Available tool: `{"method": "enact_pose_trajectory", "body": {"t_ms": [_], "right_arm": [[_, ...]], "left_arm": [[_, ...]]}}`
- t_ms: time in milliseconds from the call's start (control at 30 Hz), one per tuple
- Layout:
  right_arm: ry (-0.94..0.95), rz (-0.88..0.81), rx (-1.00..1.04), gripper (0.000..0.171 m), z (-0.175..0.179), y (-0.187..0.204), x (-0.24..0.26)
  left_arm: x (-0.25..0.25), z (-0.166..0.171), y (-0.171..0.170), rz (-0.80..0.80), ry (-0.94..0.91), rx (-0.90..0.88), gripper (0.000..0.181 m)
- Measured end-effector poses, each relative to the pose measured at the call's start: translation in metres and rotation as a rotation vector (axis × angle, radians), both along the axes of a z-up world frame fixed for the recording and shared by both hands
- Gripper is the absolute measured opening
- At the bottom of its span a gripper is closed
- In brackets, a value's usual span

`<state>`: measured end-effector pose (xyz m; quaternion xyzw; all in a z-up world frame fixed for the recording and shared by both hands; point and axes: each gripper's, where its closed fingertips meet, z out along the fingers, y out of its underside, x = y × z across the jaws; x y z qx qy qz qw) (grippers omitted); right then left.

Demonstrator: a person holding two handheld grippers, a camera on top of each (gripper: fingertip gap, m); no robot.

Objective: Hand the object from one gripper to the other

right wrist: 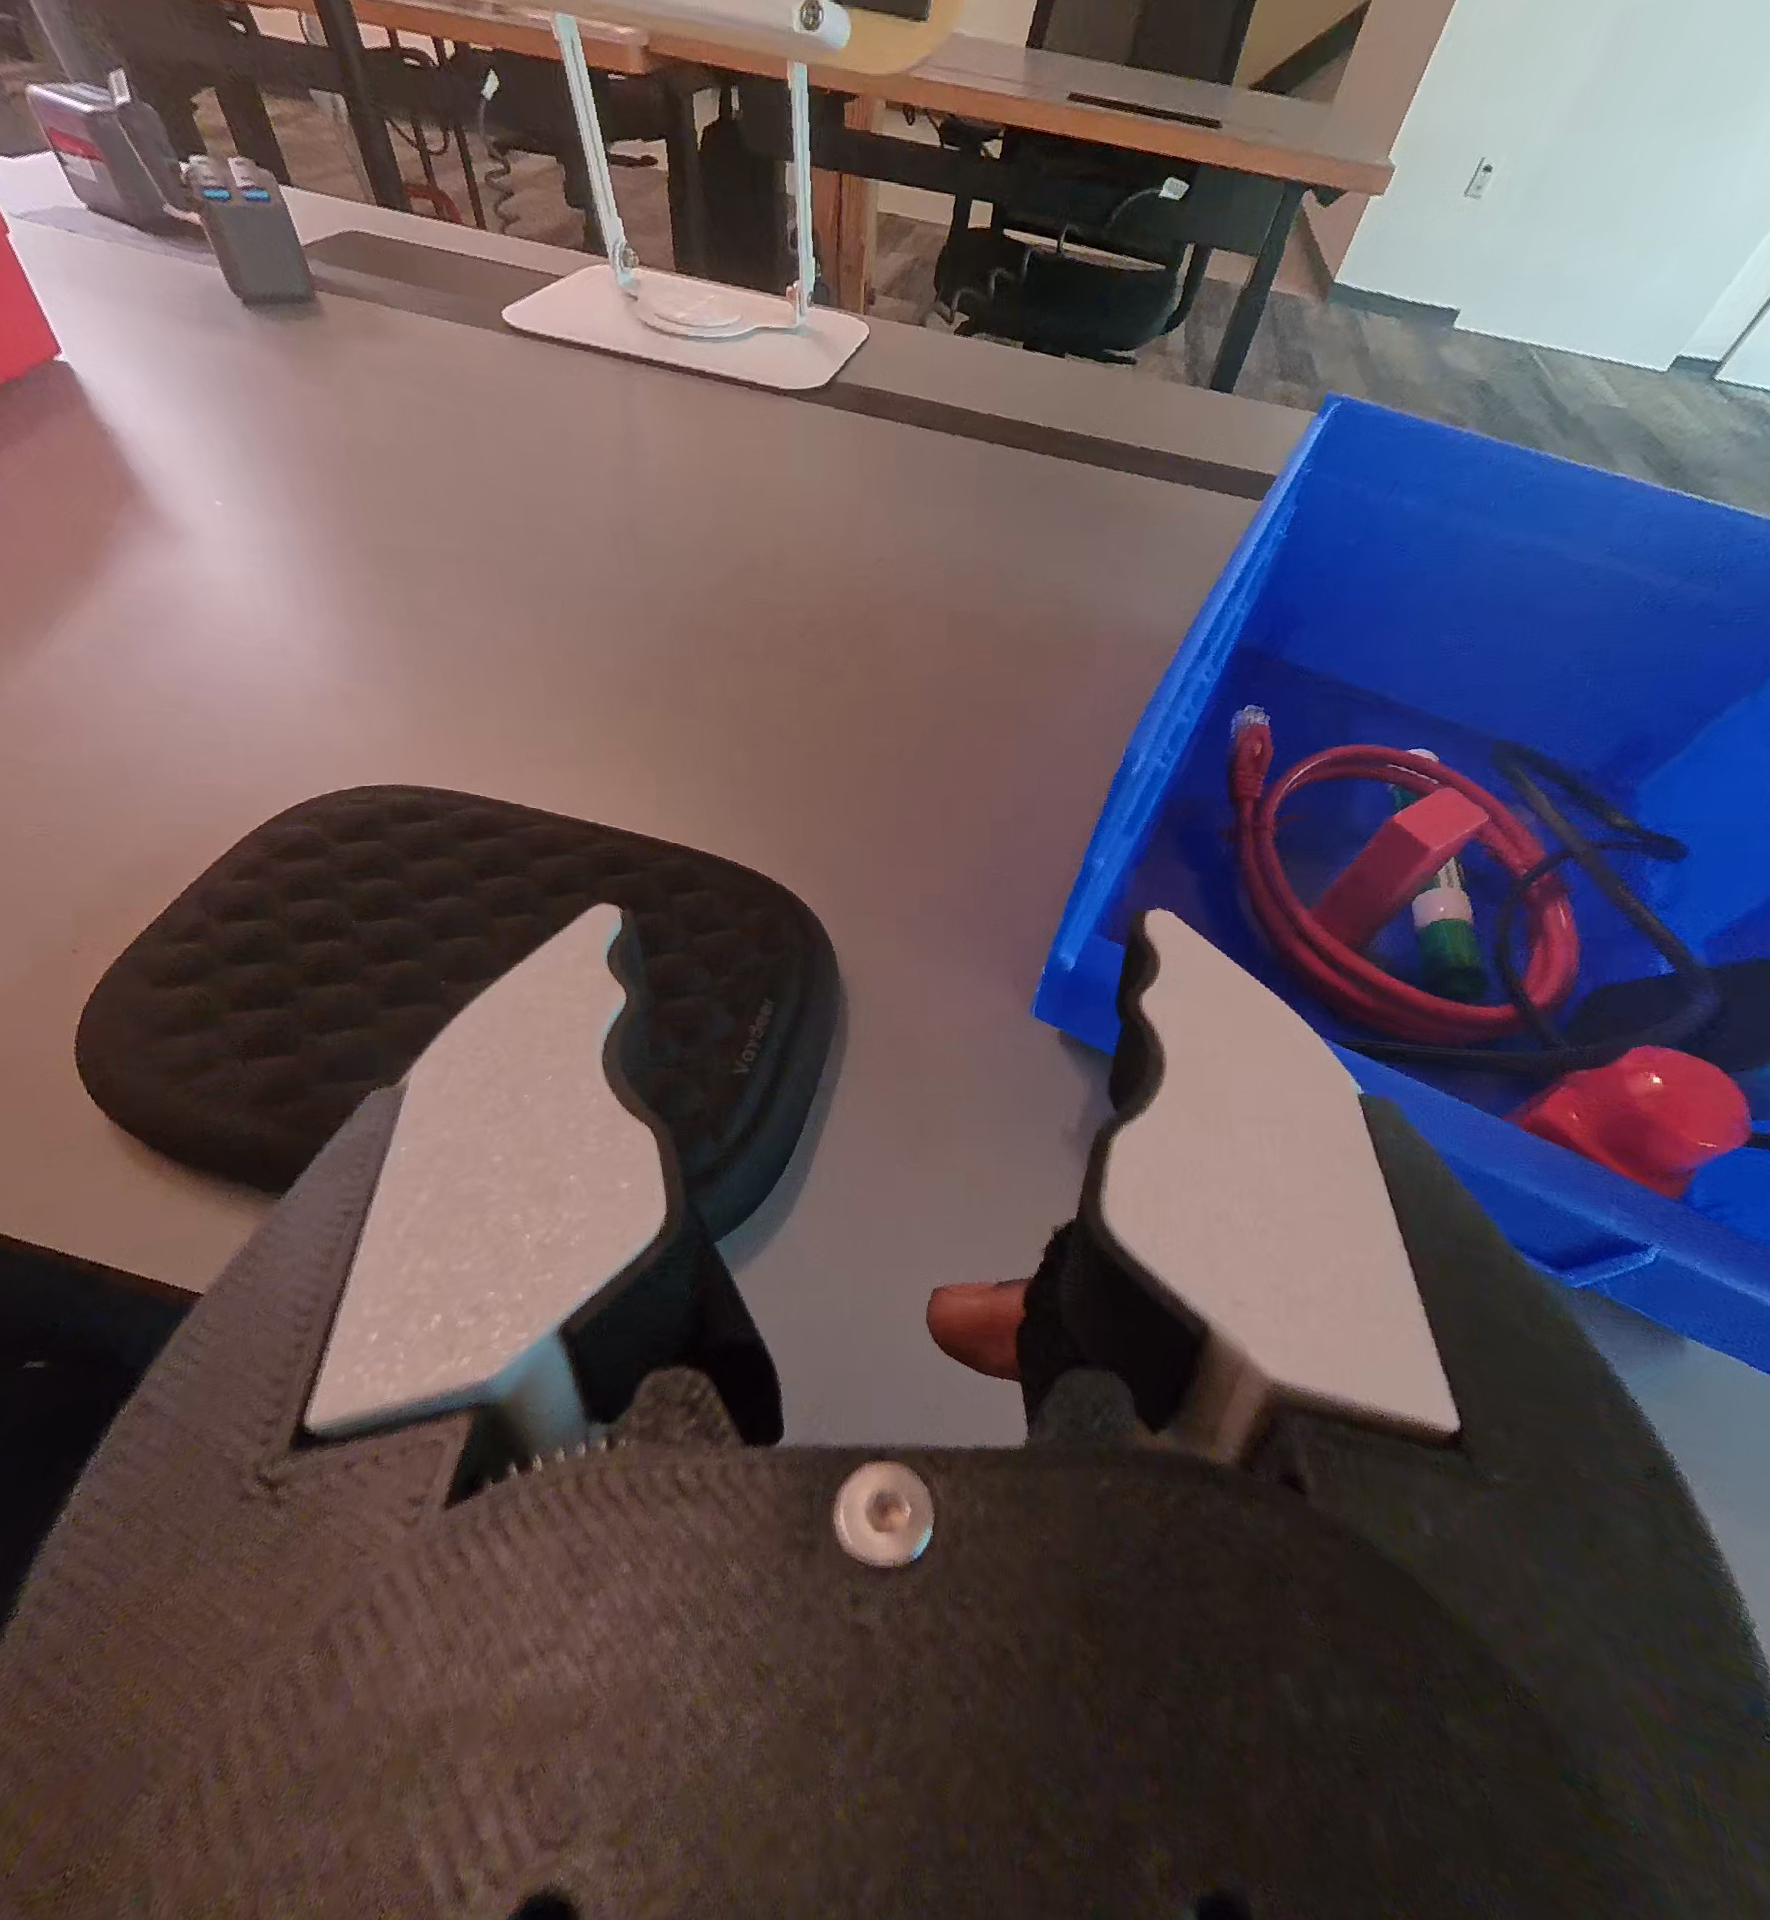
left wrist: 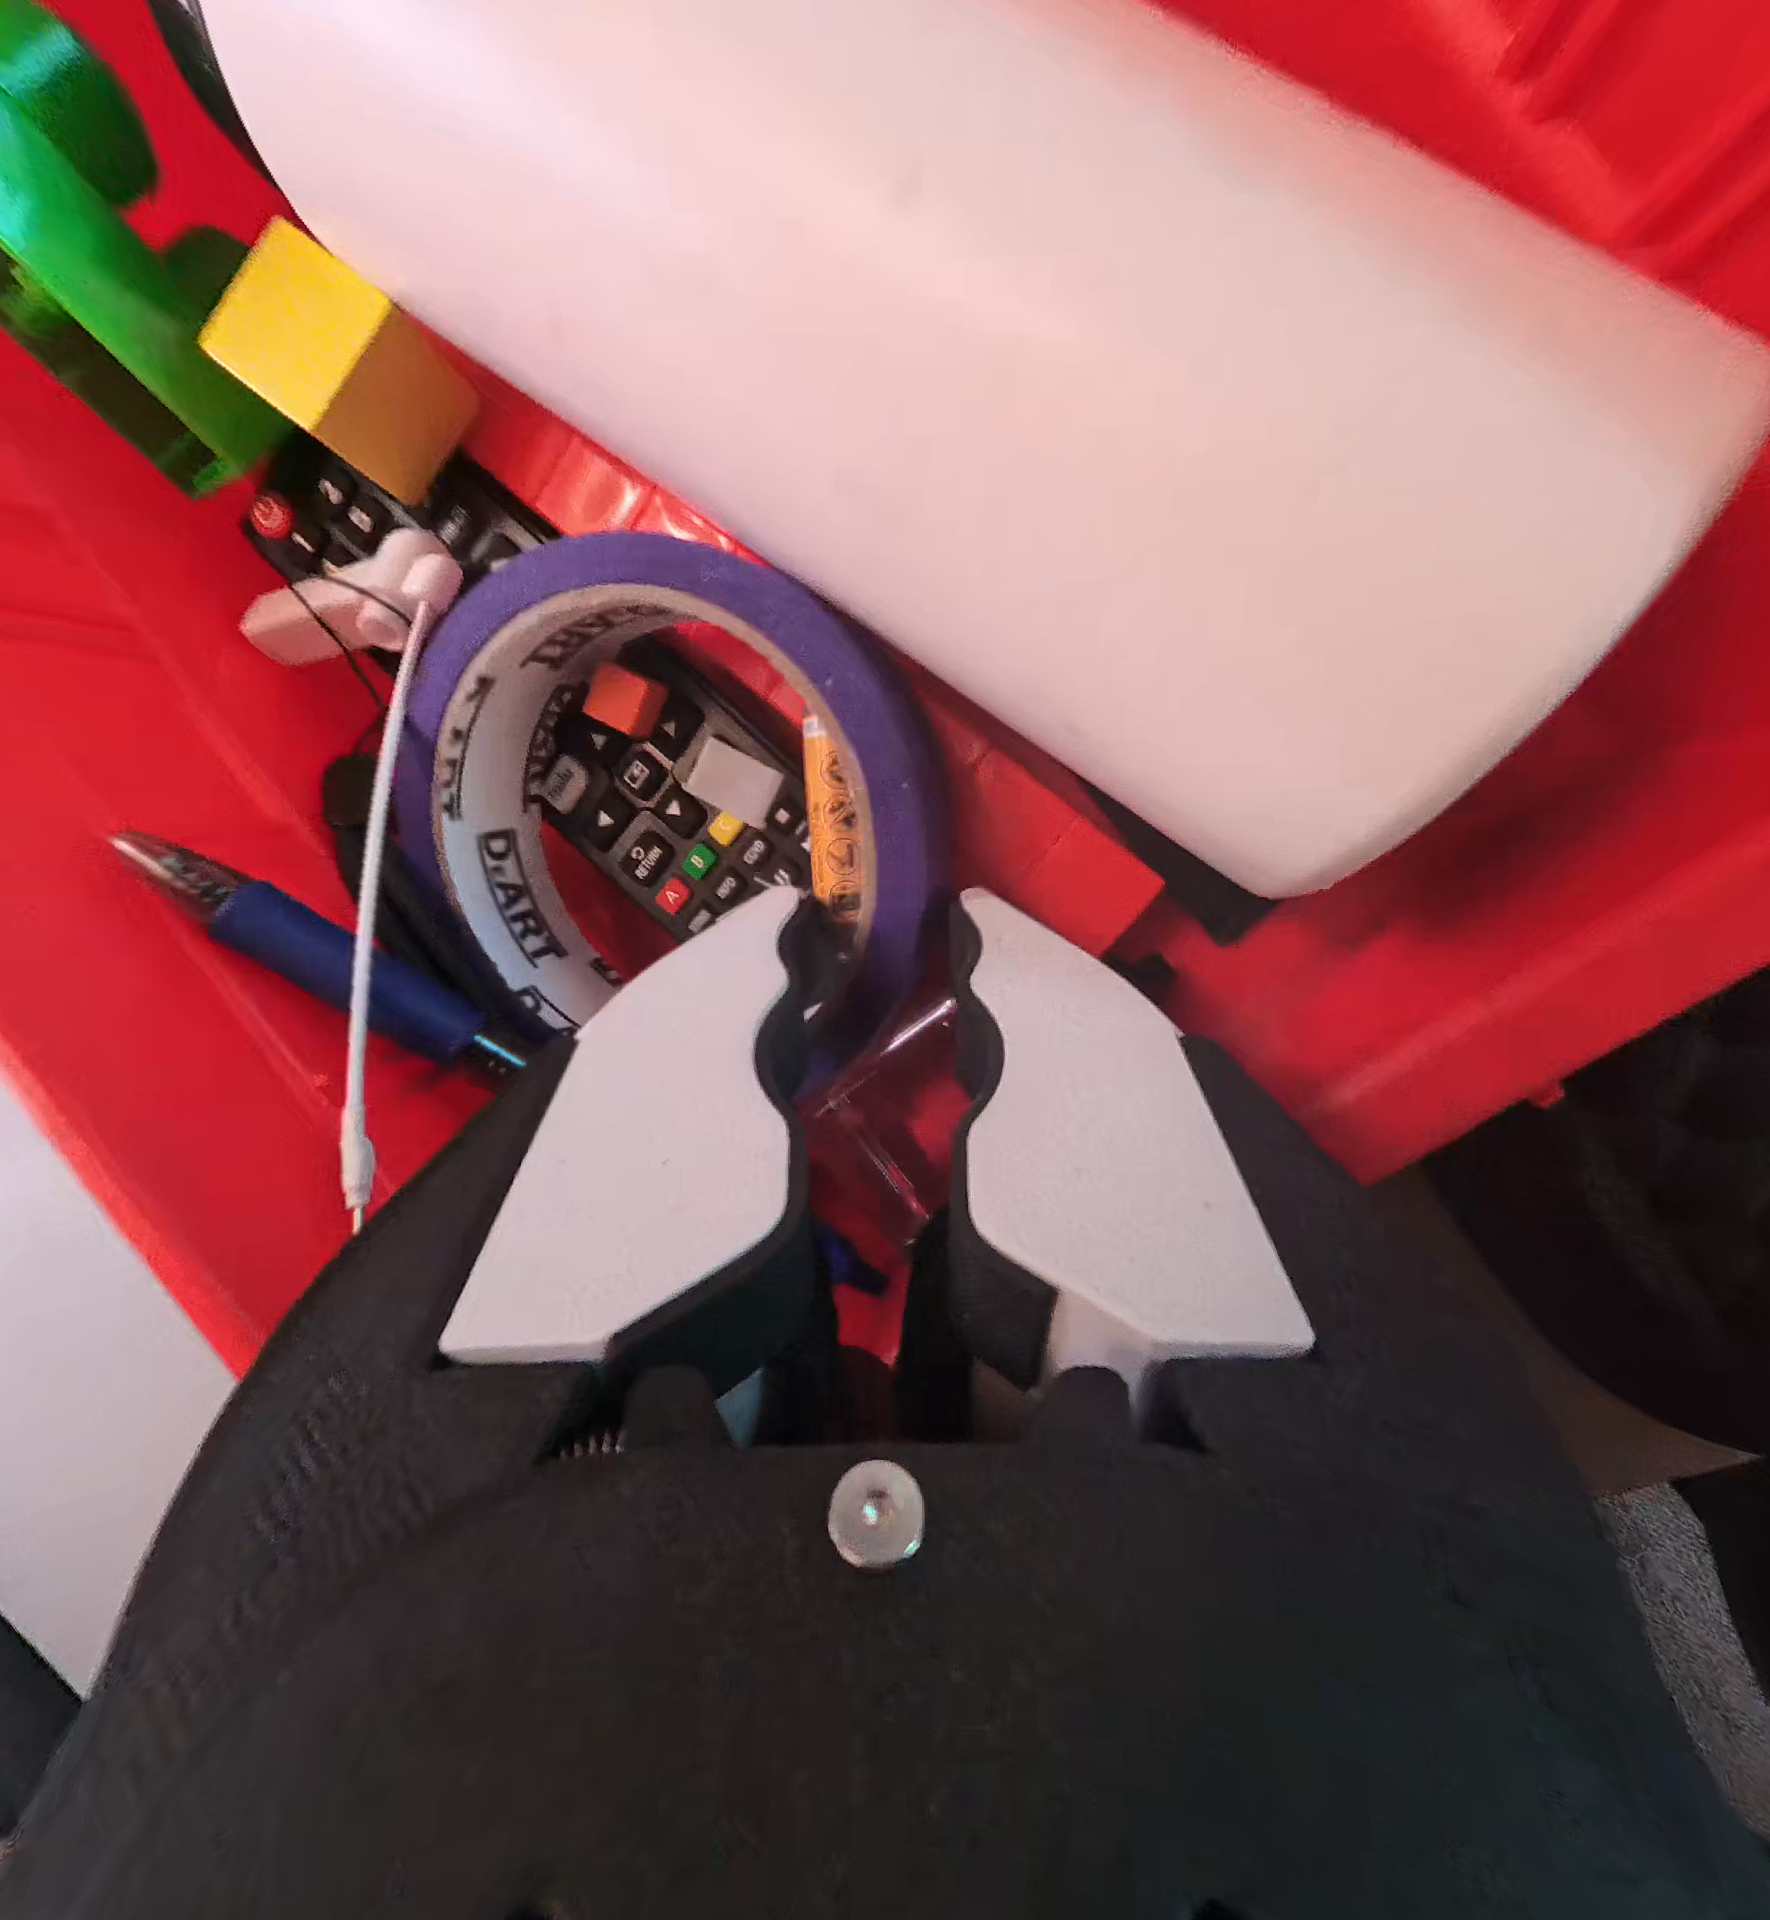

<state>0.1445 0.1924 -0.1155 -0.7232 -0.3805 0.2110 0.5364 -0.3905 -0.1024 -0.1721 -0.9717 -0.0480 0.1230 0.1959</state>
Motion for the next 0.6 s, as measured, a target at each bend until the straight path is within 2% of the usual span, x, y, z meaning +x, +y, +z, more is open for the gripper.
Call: {"method": "enact_pose_trajectory", "body": {"t_ms": [300,600], "right_arm": [[-0.029,0.012,0.025,0.088,0.000,-0.005,-0.006],[-0.035,0.018,0.032,0.087,0.000,-0.007,-0.011]], "left_arm": [[0.017,0.053,0.021,-0.050,0.064,0.281,0.011],[0.040,0.102,0.035,-0.097,0.026,0.546,0.010]]}}
